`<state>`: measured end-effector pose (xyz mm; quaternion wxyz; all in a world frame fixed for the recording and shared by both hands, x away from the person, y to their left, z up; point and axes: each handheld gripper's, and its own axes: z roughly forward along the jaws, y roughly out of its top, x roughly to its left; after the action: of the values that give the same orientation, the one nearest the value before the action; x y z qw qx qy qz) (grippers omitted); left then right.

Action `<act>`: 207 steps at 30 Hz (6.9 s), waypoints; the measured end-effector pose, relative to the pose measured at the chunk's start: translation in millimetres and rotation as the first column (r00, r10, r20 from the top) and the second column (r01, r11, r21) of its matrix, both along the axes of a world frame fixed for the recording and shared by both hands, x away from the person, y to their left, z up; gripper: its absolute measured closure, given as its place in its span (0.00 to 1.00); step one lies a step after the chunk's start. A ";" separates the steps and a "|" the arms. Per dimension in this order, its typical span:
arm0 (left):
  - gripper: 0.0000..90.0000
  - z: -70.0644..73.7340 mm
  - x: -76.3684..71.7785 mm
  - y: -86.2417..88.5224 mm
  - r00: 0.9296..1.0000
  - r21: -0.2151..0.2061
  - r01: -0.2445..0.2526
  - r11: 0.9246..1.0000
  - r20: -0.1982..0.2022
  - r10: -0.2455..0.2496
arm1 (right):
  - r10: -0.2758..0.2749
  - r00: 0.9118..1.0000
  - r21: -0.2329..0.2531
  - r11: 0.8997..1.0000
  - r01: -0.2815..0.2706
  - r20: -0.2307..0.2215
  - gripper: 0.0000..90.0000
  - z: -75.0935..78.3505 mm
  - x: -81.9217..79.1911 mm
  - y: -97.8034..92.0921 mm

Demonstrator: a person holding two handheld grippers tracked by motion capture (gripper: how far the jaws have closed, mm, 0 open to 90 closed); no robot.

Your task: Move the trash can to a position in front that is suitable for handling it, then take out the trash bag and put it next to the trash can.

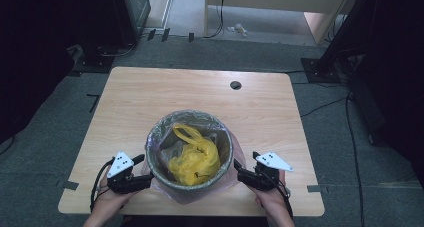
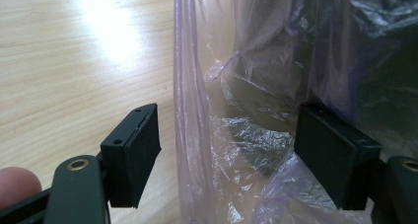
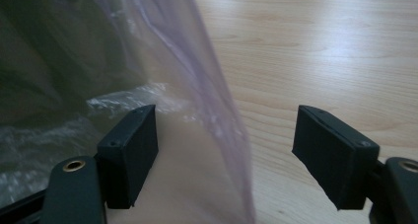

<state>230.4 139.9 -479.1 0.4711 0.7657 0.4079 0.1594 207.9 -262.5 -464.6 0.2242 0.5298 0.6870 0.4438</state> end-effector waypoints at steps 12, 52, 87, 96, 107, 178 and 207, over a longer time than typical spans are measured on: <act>0.28 2.7 22.3 -11.2 1.000 -0.010 0.013 1.000 -0.003 -0.013 | 0.014 1.000 -0.025 1.000 -0.014 -0.001 0.28 -5.3 12.1 14.1; 0.29 -7.6 37.5 10.5 0.995 -0.017 -0.097 0.995 -0.031 0.097 | -0.085 0.996 0.007 0.996 0.085 0.014 0.30 0.4 39.5 -10.5; 0.90 47.4 17.7 34.5 0.994 -0.309 0.062 0.949 0.103 -0.031 | -0.060 0.998 0.072 0.996 0.058 0.031 0.52 3.1 33.8 -17.3; 0.20 2.7 30.7 34.6 0.997 -0.078 0.071 0.994 -0.014 -0.072 | -0.068 0.998 0.074 0.995 0.069 -0.012 0.37 -8.4 38.9 -27.8; 0.75 -24.3 37.2 24.1 0.983 -0.086 0.118 0.989 -0.129 -0.129 | 0.140 0.985 0.146 0.982 -0.124 -0.106 0.35 -31.8 46.4 -26.4; 1.00 180.1 16.0 -29.8 0.857 -0.564 0.280 0.777 0.511 0.062 | -0.018 0.832 0.179 0.979 -0.099 0.554 1.00 112.6 -12.6 54.5; 0.45 140.0 -6.9 -78.1 0.893 -0.325 0.324 0.888 0.416 -0.173 | 0.104 0.834 0.133 0.969 -0.207 0.542 1.00 135.5 -11.7 78.9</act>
<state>223.5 61.8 -339.1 0.6984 0.6595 0.2301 0.1565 196.2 -183.6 -329.1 0.3180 0.3469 0.5946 0.6519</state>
